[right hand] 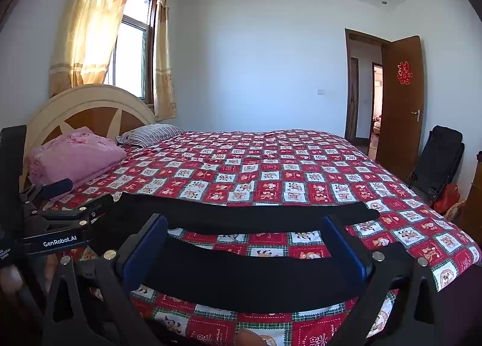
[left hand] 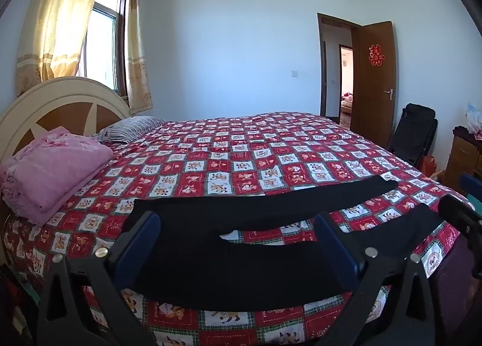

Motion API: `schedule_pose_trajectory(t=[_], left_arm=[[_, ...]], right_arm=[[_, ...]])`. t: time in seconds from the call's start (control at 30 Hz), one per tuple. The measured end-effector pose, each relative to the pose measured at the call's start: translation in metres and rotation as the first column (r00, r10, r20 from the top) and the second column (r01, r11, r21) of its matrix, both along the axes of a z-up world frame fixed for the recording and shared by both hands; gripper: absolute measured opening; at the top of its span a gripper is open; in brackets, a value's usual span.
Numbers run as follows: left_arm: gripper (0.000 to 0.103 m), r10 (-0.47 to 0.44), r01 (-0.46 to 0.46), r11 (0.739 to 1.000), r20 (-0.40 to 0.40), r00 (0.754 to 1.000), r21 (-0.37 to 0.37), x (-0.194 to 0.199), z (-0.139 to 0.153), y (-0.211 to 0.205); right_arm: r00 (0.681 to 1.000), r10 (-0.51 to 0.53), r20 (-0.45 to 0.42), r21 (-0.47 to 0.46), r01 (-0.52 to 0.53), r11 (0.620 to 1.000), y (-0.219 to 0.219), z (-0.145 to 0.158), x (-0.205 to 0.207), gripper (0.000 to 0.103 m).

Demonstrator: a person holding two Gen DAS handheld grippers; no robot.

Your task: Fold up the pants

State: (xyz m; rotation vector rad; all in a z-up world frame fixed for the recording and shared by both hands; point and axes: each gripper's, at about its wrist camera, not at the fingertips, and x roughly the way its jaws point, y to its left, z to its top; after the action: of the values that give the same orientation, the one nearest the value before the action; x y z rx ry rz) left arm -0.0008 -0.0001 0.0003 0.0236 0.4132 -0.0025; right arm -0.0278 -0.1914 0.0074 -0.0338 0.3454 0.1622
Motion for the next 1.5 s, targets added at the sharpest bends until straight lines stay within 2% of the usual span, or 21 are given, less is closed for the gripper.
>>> schedule_pose_trajectory(t=[1.5], left_arm=[[0.103,0.021,-0.022,0.999,0.032,0.999,0.026,-0.0017,0.0002,0.0043]], right_arm=[[1.000,-0.015,-0.016,-0.018,0.015,1.000,-0.0005,-0.0095,0.0077,0.102]])
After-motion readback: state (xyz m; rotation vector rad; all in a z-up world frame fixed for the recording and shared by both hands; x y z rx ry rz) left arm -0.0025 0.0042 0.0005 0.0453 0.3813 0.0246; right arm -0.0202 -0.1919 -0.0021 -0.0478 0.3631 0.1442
